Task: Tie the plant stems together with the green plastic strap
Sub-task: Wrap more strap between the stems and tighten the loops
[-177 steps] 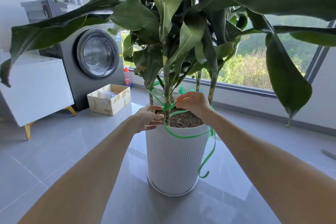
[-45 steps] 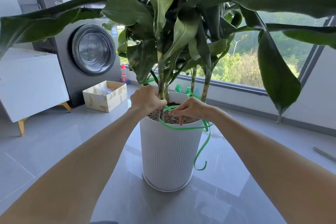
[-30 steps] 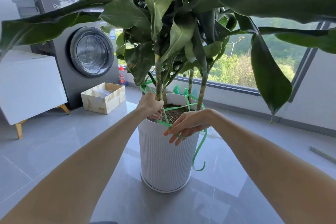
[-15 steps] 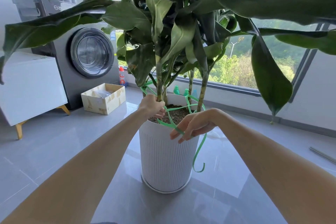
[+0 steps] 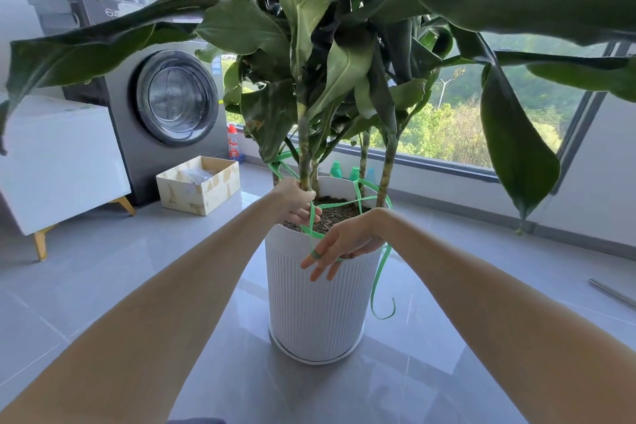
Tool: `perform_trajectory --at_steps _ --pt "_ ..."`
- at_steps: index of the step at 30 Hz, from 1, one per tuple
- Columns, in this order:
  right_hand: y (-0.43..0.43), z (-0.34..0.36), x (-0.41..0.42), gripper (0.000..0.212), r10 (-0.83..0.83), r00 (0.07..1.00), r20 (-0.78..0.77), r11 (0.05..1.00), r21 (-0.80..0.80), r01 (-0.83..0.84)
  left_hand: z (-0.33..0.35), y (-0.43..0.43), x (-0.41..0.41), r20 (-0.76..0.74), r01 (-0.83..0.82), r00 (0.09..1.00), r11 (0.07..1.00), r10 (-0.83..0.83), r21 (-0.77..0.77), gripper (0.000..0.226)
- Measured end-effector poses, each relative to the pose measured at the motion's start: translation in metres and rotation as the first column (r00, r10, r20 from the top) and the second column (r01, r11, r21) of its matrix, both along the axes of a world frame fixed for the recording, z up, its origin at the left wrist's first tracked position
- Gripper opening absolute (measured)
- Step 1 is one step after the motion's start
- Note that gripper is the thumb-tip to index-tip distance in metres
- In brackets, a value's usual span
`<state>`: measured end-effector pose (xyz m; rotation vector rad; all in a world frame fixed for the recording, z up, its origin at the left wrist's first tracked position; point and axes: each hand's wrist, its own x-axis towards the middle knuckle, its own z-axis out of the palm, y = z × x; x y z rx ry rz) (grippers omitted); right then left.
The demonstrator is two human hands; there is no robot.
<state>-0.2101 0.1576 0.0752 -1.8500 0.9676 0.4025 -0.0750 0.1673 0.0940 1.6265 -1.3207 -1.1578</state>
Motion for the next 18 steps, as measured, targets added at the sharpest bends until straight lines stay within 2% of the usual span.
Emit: perform_trajectory --at_steps 3,8,11,14,18 --pt "-0.001 -0.003 -0.002 0.045 -0.037 0.999 -0.016 0.999 0.002 0.037 -0.004 -0.003 0.006 0.024 0.011 1.0 0.999 -0.01 -0.046 0.016" --pt "-0.002 -0.005 -0.005 0.045 -0.086 0.996 -0.023 0.996 0.002 0.086 -0.01 0.001 0.012 0.108 0.046 0.994 0.992 -0.034 -0.118 0.038" --pt "-0.004 -0.004 -0.011 0.046 -0.133 0.991 -0.016 0.991 0.007 0.133 -0.009 0.003 0.014 0.198 0.052 0.98 0.988 -0.022 -0.143 0.036" --pt "-0.007 -0.001 -0.019 0.047 -0.279 0.956 0.092 0.96 0.025 0.278 -0.009 0.003 0.016 0.289 0.075 0.957 0.982 -0.023 -0.171 0.036" --pt "-0.009 0.002 -0.025 0.037 -0.517 0.801 0.302 0.853 0.099 0.513 -0.012 0.005 0.017 0.408 0.116 0.913 0.965 -0.011 -0.234 0.043"
